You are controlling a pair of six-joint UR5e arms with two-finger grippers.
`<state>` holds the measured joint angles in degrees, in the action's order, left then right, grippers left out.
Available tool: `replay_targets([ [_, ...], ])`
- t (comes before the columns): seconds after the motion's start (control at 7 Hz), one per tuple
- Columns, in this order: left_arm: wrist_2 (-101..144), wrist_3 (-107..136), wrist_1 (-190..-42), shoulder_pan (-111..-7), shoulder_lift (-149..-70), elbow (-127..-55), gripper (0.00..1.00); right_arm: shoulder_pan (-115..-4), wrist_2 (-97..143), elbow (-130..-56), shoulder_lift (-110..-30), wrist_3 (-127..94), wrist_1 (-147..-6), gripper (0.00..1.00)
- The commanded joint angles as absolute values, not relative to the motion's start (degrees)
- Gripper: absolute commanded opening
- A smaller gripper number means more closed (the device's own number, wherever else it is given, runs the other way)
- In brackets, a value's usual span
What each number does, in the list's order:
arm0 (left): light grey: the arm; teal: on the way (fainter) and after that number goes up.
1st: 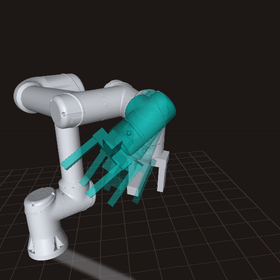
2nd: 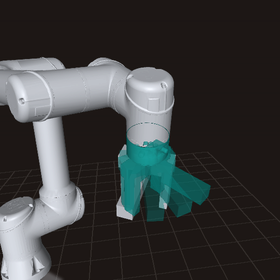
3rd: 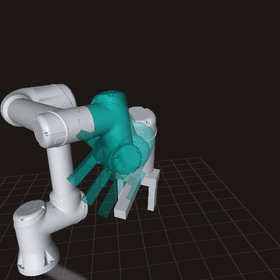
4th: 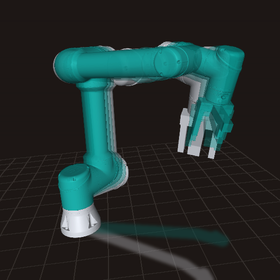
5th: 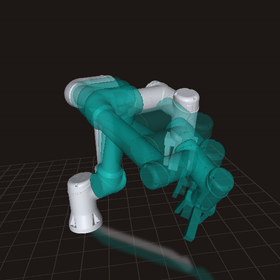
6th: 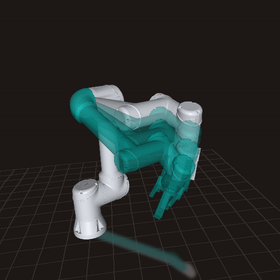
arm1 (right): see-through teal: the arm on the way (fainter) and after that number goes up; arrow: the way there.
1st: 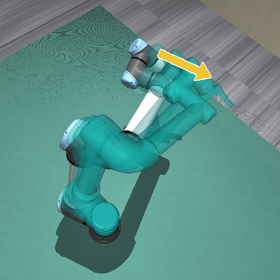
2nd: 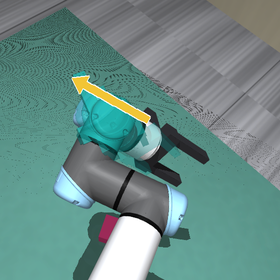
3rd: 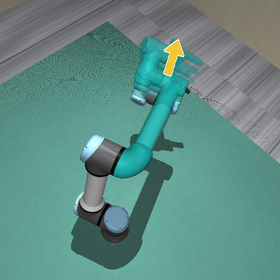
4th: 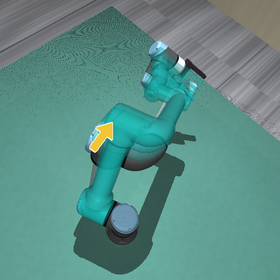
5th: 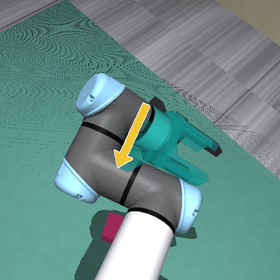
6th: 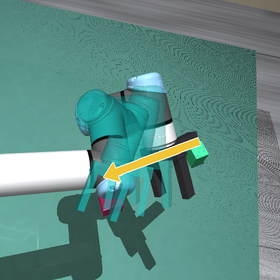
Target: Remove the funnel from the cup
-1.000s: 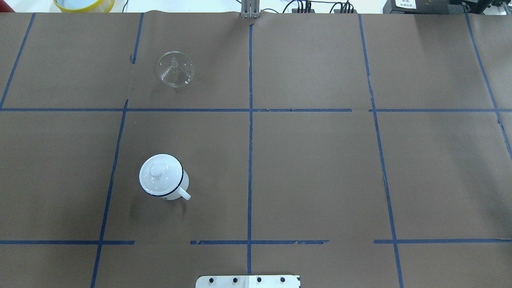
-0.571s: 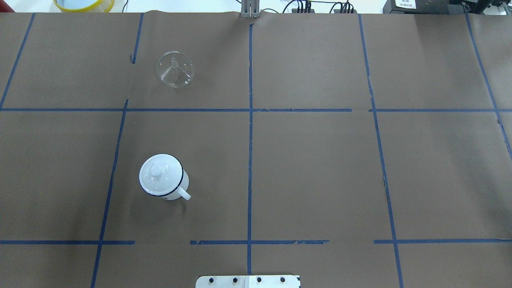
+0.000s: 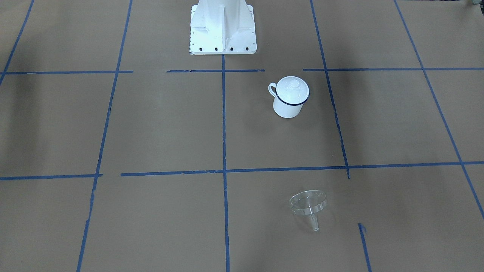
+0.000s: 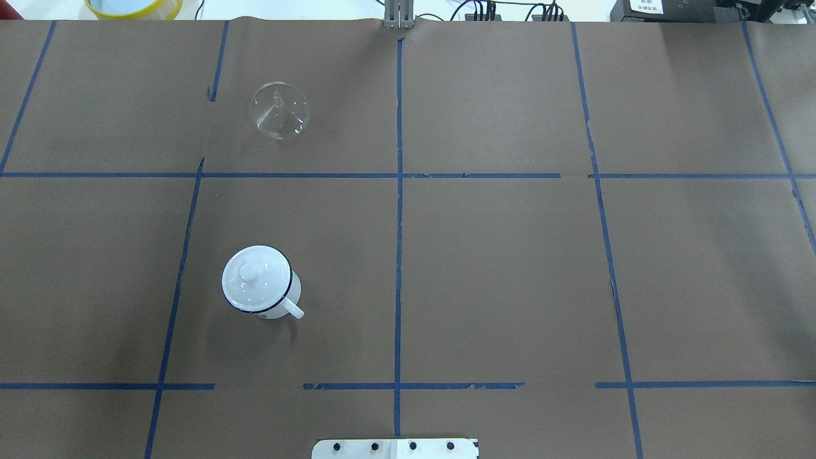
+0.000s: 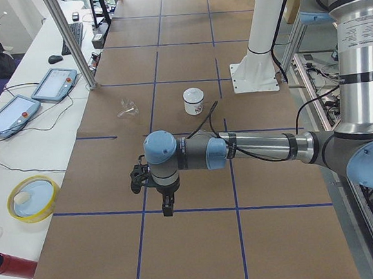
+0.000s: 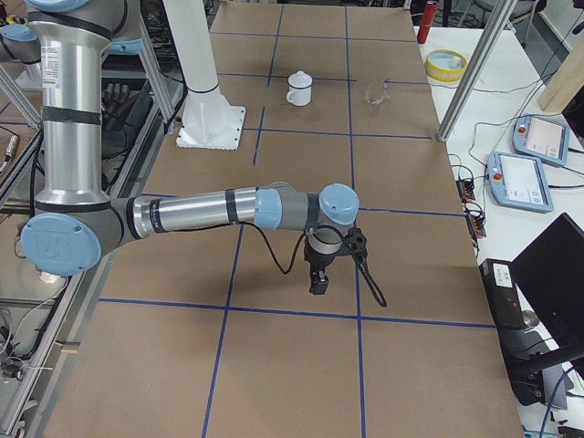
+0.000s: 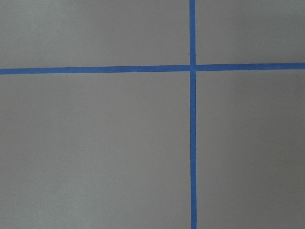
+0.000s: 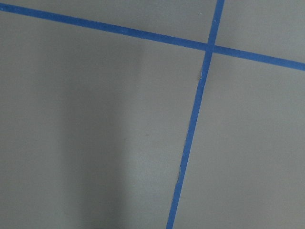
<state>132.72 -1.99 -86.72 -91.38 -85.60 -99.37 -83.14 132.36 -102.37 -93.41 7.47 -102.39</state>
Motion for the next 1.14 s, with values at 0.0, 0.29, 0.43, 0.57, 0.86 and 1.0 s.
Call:
replay_targets([
  [0.0,132.8,-1.76,-86.66,-91.32,-85.69,-99.32,1.0,-83.14,132.36,-102.39,-93.43,7.47,-102.39,1.0],
  [0.29,132.8,-2.98,-86.58,-91.41,-85.69,-99.84,1.0,-83.14,132.36,-102.3,-93.43,7.47,-102.39,1.0],
  [0.43,132.98,-2.9,-86.66,-91.32,-85.87,-99.93,1.0,-83.14,132.36,-102.3,-93.43,7.47,-102.39,1.0],
  [0.57,132.72,-2.9,-86.66,-91.32,-86.22,-100.19,1.0,-83.14,132.36,-102.39,-93.34,7.47,-102.39,1.0],
  [0.86,132.71,-2.9,-86.66,-91.32,-86.4,-100.2,1.0,-83.14,132.36,-102.39,-93.43,7.47,-102.39,1.0],
  [1.0,132.54,-2.81,-86.66,-91.32,-86.4,-100.37,1.0,-83.14,132.36,-102.31,-93.43,7.47,-102.39,1.0],
])
